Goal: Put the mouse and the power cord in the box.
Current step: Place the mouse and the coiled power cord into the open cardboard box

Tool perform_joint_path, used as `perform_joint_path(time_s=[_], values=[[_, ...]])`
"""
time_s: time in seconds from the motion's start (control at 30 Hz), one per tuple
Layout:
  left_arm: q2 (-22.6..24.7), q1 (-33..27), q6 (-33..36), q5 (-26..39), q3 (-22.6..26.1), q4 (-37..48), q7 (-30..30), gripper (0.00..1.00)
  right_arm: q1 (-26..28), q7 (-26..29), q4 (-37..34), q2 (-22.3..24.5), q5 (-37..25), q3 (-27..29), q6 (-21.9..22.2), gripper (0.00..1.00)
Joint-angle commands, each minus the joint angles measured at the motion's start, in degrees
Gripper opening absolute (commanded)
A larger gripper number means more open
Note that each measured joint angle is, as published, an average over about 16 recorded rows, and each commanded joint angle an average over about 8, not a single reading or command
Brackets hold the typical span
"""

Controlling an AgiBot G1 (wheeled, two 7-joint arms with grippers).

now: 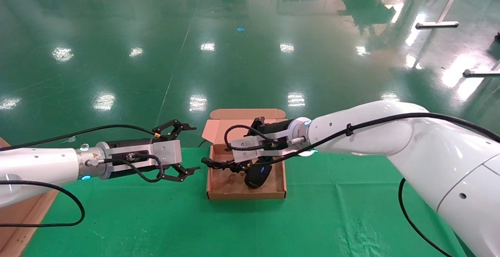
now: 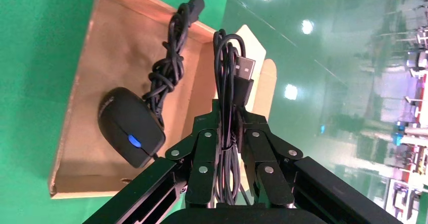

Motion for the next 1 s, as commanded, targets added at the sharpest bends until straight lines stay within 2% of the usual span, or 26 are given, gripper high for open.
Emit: perform_joint_path(time_s=[0.03, 0.57, 0.77, 1.0], values=[[0.02, -0.04, 0.05, -0.07, -0.04, 0.11, 0.03, 1.00, -0.12, 0.04, 0.05, 0.01, 0.10, -0.19, 0.17, 1.00], [-0.30, 0.56, -0.26, -0.05, -0.48, -1.38, -1.35, 1.00, 0.19, -0.11, 0.39, 0.80, 0.13, 1.18, -1.14, 1.00], [-2.57, 2.96, 2.06, -1.39, -3.34, -6.34, -6.74, 1.00, -2.27, 1.66, 2.37, 3.18, 3.27, 4.73, -4.07, 1.00], [-5.78, 6.36, 5.32, -3.27, -7.39, -13.39, -14.38, 1.00, -6.70, 4.69, 6.91, 8.30, 9.06, 10.84, -9.22, 1.00]])
